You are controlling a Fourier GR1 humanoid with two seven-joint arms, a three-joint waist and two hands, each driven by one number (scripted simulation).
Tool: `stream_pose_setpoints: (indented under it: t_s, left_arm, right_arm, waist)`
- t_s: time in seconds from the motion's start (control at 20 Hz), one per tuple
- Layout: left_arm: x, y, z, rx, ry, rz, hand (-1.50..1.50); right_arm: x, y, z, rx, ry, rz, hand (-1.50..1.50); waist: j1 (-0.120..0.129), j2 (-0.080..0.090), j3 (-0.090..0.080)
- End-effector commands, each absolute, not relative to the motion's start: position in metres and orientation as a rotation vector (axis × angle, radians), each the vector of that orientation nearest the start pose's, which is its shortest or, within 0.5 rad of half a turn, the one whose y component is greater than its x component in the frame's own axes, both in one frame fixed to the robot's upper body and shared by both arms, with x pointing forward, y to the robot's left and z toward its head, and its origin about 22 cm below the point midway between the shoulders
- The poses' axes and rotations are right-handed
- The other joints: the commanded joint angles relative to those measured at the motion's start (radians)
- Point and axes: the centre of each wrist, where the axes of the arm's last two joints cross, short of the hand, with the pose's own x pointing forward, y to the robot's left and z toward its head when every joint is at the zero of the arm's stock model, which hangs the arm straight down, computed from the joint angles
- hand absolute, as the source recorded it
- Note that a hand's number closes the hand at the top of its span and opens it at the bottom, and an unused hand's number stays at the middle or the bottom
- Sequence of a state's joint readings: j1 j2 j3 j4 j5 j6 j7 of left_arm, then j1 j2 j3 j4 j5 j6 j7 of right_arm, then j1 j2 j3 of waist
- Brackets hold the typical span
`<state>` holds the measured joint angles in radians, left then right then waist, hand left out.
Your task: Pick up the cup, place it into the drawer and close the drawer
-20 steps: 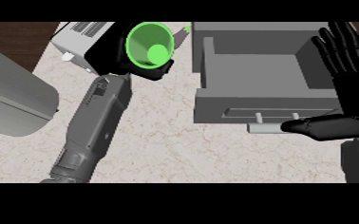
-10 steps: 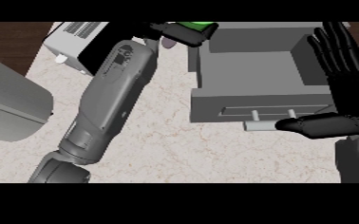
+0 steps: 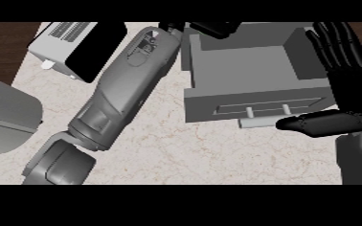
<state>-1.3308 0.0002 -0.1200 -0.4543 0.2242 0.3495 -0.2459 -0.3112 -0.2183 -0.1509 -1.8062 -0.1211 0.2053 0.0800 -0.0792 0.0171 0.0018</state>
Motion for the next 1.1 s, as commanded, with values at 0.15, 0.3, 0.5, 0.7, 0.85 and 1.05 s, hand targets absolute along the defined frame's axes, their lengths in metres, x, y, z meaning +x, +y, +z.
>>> stream_pose_setpoints:
  t_s: [0.15,0.3,0.5,0.7,0.85,1.05]
  left_arm:
    - [0.448,0.032,0.153,0.006,-1.749,-0.426,1.50]
    - [0.445,0.032,0.142,0.012,-1.714,-0.474,1.50]
    - [0.442,0.040,0.119,0.027,-1.695,-0.484,-1.50]
    - [0.439,0.041,0.114,-0.048,-1.758,-0.396,-1.50]
    - [0.438,0.041,0.117,-0.134,-1.782,-0.291,-1.50]
    - [0.438,0.033,0.136,-0.258,-1.859,-0.220,-1.50]
  right_arm:
    - [0.289,-0.266,0.151,0.079,-2.031,0.325,-1.50]
    - [0.292,-0.249,0.158,0.112,-2.038,0.352,-1.50]
    - [0.291,-0.252,0.159,0.151,-2.047,0.365,-1.50]
    - [0.302,-0.235,0.170,0.242,-2.052,0.422,-1.50]
    - [0.301,-0.221,0.158,0.399,-2.012,0.497,-1.50]
    - [0.297,-0.200,0.157,0.618,-1.967,0.659,1.50]
  waist:
    - [-0.044,0.016,0.001]
    - [-0.088,0.024,0.001]
    - [-0.115,0.027,0.001]
    - [-0.127,0.039,-0.001]
    - [-0.128,0.038,-0.001]
    - [-0.136,0.037,-0.001]
